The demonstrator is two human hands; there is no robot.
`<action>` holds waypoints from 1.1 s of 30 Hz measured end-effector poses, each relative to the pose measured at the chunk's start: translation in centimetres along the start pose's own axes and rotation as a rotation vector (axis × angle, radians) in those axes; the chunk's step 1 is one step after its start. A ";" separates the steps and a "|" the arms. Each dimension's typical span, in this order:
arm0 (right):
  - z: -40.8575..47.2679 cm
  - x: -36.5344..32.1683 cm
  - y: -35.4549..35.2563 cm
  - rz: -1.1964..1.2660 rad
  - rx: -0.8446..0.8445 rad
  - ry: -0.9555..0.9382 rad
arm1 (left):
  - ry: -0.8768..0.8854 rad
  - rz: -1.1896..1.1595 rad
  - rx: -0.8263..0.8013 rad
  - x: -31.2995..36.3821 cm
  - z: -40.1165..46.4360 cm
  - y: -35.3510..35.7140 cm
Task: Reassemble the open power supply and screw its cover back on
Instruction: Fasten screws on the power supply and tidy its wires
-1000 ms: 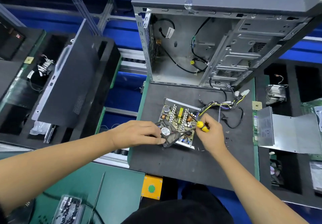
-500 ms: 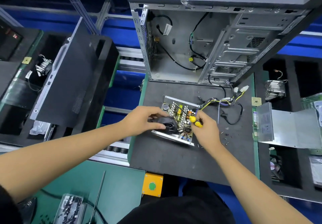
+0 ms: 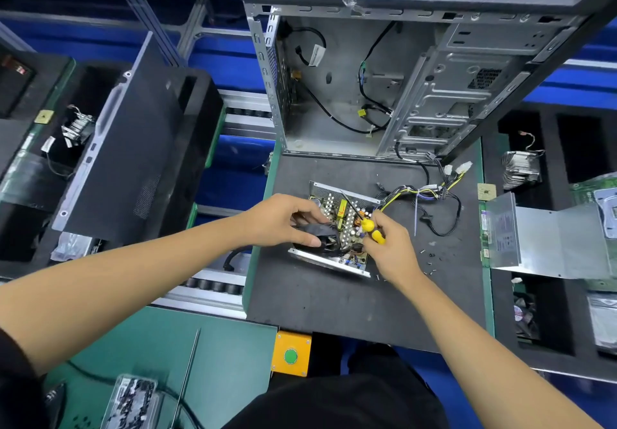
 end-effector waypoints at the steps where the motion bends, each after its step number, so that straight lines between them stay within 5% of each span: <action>1: 0.0 0.0 -0.1 0.014 -0.013 -0.004 | 0.006 0.042 0.001 0.2 -0.1 0.1; 12: 0.3 -0.7 -1.1 -0.027 -0.187 0.001 | 0.110 0.463 -0.086 2.2 1.0 0.6; 21: 1.3 -0.1 -1.4 -0.049 -0.322 -0.040 | -0.024 0.403 -0.186 -0.4 1.1 2.2; 33: 1.1 1.4 -1.9 0.073 -0.250 -0.065 | 0.095 0.437 -0.289 -1.4 0.9 2.1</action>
Point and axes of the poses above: each hand's wrist, its own z-axis towards the middle knuckle, its own y-axis out of the palm, x = y × z, the point moved 1 cm from there along z, towards the middle knuckle, and after that the axes turned 10 degrees about -z, right-handed, at the moved point
